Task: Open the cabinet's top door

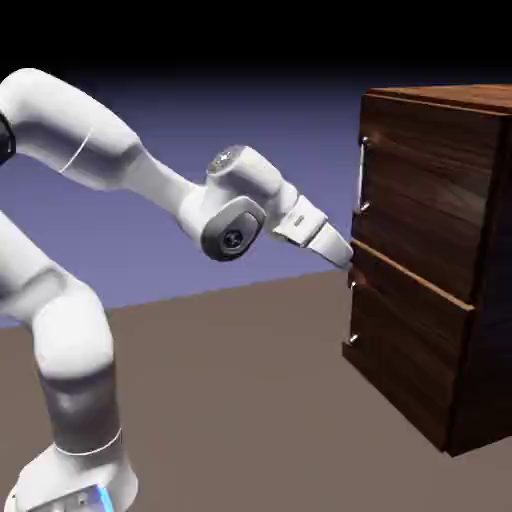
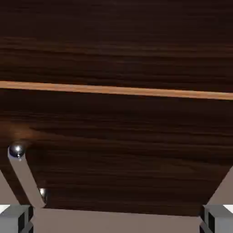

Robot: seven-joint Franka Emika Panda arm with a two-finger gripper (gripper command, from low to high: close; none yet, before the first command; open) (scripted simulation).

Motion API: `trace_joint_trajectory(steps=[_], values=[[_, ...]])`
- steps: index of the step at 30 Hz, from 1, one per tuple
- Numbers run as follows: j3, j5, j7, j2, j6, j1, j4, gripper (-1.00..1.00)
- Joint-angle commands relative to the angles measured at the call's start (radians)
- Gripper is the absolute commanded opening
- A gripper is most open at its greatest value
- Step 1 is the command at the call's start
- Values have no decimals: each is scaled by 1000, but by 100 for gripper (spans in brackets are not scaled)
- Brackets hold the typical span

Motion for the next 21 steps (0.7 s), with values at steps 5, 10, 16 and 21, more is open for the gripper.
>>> trace_joint_trajectory(steps=[5, 10, 16, 21], values=[[112, 218, -91, -86, -30, -111, 43, 100], [223, 435, -183, -172, -61, -223, 86, 100], [357, 696, -293, -275, -97, -356, 138, 100], [468, 914, -384, -361, -128, -468, 181, 100]])
